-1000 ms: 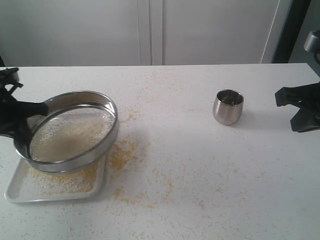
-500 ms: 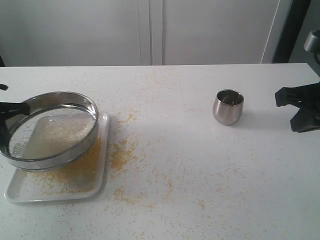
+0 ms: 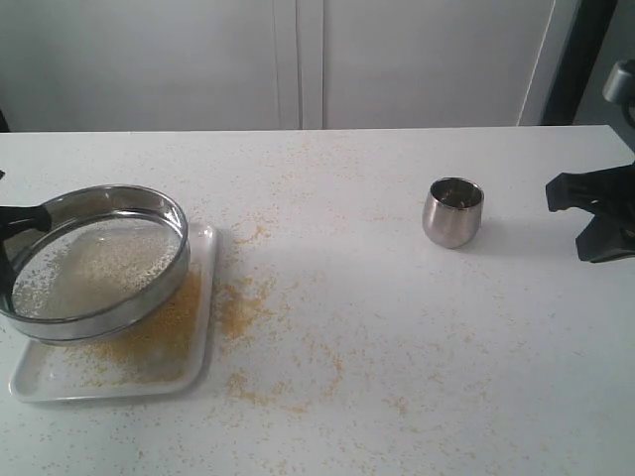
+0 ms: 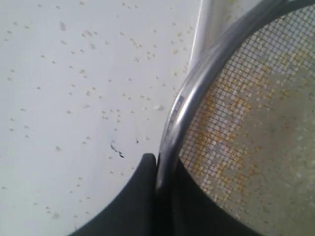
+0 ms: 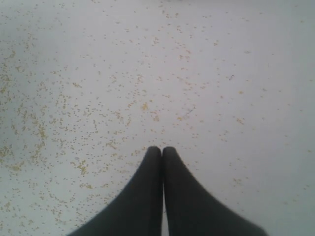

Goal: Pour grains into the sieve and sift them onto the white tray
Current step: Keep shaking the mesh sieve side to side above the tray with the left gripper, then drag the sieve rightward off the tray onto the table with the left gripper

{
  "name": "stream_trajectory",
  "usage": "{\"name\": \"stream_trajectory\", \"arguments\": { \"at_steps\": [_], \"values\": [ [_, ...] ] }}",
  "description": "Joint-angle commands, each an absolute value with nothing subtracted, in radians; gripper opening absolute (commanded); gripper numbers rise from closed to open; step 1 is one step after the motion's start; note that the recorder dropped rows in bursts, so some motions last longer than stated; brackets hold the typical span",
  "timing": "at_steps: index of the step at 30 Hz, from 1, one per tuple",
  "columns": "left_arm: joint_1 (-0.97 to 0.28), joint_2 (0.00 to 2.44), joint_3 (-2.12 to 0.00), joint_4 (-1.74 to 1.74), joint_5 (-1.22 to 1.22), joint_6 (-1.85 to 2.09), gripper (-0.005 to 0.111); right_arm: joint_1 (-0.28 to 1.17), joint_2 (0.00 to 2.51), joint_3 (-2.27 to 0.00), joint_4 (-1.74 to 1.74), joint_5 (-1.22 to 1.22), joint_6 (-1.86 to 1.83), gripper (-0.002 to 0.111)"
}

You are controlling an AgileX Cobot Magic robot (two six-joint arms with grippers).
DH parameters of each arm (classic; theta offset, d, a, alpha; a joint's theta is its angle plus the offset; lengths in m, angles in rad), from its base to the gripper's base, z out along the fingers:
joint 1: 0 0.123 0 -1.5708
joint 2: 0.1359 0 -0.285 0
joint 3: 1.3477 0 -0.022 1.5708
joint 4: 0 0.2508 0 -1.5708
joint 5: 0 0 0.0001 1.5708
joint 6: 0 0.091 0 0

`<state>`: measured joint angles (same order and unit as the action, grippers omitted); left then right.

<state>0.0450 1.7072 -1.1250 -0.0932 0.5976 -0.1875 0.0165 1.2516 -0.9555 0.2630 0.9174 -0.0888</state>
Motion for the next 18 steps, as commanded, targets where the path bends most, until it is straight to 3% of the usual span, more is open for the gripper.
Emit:
{"name": "stream_trajectory", "arguments": {
  "at_steps": [1,14,18],
  "values": [
    [0.011,1.698,-1.129,-0.155,0.623,-0.153,0.000,0.011,1.246,-0.956,0.261,0.910,-0.093,0.000],
    [0.006,1.700,-1.129,-0.155,0.615,-0.129,0.000,0.011,1.246,-0.956,0.261,0.910,-0.093,0.000],
    [-0.056,1.700,-1.129,-0.155,0.599,-0.078,0.000,0.011,1.246,-0.956,0.261,0.910,-0.093,0.000]
  ]
}}
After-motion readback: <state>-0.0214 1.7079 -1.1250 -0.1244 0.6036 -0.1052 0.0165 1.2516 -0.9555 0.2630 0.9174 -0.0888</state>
